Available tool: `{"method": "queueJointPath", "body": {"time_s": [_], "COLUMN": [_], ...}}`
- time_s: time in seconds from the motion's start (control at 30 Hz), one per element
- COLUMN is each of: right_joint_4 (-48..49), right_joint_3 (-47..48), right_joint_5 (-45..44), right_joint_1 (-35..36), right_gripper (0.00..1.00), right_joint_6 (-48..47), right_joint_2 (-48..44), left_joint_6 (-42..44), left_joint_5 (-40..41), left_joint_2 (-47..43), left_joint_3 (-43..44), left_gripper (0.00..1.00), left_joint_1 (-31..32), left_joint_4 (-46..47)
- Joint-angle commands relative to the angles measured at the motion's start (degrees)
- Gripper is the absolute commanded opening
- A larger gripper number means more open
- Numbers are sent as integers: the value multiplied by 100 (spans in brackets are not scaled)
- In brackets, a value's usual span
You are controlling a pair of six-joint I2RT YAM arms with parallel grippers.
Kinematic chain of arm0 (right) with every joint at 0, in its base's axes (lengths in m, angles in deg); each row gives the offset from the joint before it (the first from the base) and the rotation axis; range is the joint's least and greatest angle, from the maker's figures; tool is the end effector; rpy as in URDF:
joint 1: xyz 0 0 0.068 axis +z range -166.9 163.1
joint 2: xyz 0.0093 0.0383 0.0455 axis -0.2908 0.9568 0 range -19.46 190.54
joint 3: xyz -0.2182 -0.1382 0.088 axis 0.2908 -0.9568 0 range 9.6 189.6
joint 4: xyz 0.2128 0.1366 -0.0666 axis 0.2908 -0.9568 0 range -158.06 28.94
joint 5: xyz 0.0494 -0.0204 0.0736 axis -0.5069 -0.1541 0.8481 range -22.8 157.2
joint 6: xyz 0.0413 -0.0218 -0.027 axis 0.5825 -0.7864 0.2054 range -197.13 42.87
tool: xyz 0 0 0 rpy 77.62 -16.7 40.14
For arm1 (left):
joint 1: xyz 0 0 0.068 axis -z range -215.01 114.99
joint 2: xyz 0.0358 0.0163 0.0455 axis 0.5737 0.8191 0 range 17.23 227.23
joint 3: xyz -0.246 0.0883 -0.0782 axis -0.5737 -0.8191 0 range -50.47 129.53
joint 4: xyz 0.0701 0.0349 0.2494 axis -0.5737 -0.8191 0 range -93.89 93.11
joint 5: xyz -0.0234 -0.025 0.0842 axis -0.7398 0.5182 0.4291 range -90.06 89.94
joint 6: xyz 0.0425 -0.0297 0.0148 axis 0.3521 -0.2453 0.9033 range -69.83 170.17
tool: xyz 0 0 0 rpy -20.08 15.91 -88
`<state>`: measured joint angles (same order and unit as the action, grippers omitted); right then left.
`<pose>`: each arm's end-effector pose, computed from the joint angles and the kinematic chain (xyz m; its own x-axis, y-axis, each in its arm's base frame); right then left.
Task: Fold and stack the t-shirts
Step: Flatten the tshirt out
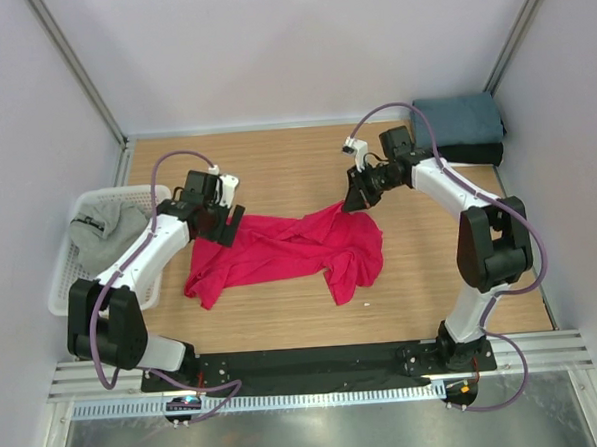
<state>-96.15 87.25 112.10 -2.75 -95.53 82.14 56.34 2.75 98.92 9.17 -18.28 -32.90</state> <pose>0.3551 0.1156 0.2424 -0.6233 -0.3876 -0.6791 -0.7608 0.5014 0.4121 0.2776 -0.0816 0.2454 -0.7798 0.3464 -0.5215 0.3484 0.9322 0.0982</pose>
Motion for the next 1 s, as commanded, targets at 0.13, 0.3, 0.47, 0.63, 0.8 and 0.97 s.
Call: {"method": "queueJointPath", "body": {"time_s": [0.13, 0.3, 0.47, 0.63, 0.8, 0.97], "right_joint_4": [187, 169, 108, 90, 3, -24], "right_joint_3": [-13, 5, -22, -4, 66, 102], "right_joint_5": [-351, -333, -307, -237, -245, -228], "right_joint_1": [-18, -44, -141, -194, -211, -237], "right_gripper": [2, 1, 1, 2, 1, 1], "right_joint_6": [-121, -121, -147, -182, -244, -253], "right_joint_2": [-79, -149, -141, -62, 70, 158], "left_joint_6": [322, 314, 191, 42, 7, -2], "left_joint_5": [1195, 915, 721, 230, -263, -685], "left_joint_2": [548, 1541, 1920, 1763, 1543, 1552], "left_joint_3": [144, 715, 742, 760, 751, 664], "left_gripper": [76, 68, 67, 64, 62, 62], "left_joint_1": [-187, -557, -592, -592, -583, -566], "left_joint_4": [884, 639, 630, 437, 156, -205]}}
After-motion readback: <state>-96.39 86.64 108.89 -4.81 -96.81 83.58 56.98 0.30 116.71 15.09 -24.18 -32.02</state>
